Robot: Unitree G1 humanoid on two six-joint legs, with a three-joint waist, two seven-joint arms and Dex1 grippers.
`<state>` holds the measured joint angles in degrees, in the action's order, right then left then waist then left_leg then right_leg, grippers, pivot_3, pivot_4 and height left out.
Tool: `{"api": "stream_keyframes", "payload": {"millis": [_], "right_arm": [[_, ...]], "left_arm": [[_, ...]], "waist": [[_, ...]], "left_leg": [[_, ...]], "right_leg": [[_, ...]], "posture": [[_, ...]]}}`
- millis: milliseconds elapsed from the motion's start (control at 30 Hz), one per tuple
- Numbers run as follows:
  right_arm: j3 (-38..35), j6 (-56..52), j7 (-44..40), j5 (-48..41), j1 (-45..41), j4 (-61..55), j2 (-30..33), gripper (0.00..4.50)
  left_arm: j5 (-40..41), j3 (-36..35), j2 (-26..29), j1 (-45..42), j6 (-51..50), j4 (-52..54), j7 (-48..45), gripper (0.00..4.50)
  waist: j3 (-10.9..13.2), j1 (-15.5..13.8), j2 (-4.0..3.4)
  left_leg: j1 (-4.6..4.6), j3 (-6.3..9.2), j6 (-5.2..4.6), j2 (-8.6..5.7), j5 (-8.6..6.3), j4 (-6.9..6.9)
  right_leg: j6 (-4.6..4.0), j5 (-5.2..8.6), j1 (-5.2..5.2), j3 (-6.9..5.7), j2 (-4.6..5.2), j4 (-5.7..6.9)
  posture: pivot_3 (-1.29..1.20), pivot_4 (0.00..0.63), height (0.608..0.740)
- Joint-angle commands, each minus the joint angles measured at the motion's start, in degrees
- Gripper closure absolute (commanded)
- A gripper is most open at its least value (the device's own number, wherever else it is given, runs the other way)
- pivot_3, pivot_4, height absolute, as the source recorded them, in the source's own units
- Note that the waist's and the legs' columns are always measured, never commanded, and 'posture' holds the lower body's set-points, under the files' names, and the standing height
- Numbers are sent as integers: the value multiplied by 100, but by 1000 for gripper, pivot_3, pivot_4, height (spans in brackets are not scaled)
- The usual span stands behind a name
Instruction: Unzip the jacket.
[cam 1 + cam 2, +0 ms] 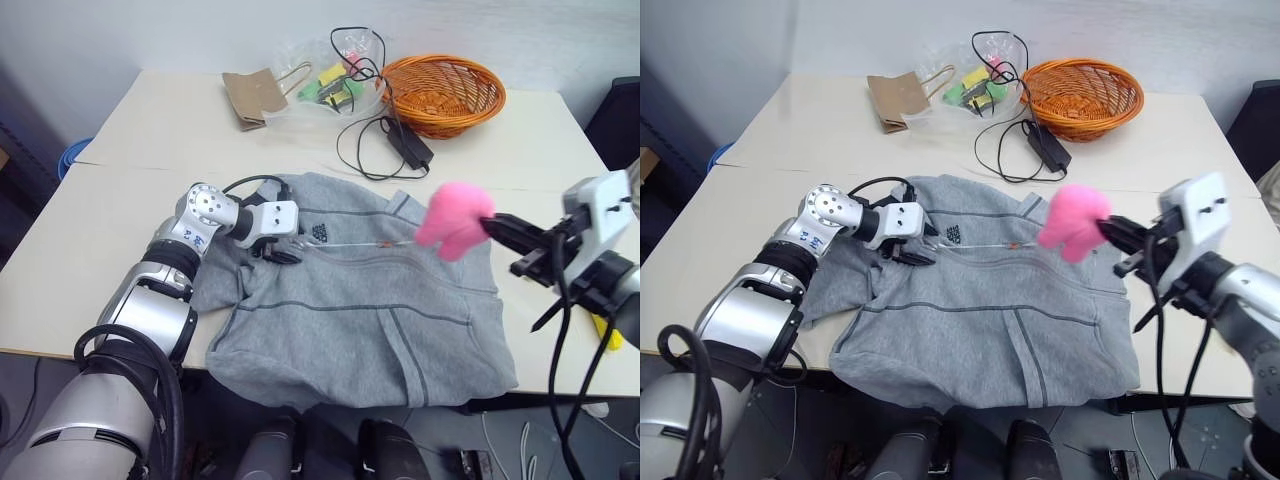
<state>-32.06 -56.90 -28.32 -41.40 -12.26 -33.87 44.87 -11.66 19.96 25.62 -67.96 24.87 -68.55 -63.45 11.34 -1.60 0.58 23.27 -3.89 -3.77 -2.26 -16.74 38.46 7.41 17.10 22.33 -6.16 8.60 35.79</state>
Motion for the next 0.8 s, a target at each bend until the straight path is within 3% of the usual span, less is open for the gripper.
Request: {"api": "stream_keyframes", "payload": {"millis": [33, 267, 433, 633, 800], "right_arm": [[-682, 266, -34, 164, 253, 188, 224, 4500], [-1436, 716, -266, 600, 1209, 821, 313, 4500], [-2292, 1695, -417, 1397, 1753, 2778, 773, 4500], [-2572, 2776, -547, 1892, 1526, 4822, 1607, 4500], [-2249, 3427, -559, 2014, 875, 6039, 2021, 4500]], "left_arm": [[-304, 71, 207, 288, -129, -216, 28, 1434], [-314, 8, 319, 469, -98, -144, -30, 1434], [-315, -42, 374, 517, -115, -98, -43, 1434], [-315, -76, 393, 568, -123, -64, -38, 1434], [-305, -84, 403, 598, -127, -46, -28, 1434]], "waist": [[-3, 7, -3], [-30, 20, -4], [-35, 30, -7], [-58, 109, -46], [-72, 169, -70]], "left_leg": [[-1, -1, 0, 0, 0, -1], [-12, -2, 2, 4, 0, -14], [-21, -9, 0, 3, -2, -20], [-62, -17, 7, 13, -6, -44], [-102, -16, 19, 30, -28, -52]], "right_leg": [[0, 0, 0, 0, 0, 0], [0, 0, -7, 0, -3, -8], [0, 0, -14, 2, -3, -17], [-2, 1, -42, 6, -2, -56], [-3, 2, -87, 7, 7, -85]], "posture": [[0, 150, 740], [0, 150, 740], [0, 150, 740], [0, 150, 740], [0, 150, 740]]}}
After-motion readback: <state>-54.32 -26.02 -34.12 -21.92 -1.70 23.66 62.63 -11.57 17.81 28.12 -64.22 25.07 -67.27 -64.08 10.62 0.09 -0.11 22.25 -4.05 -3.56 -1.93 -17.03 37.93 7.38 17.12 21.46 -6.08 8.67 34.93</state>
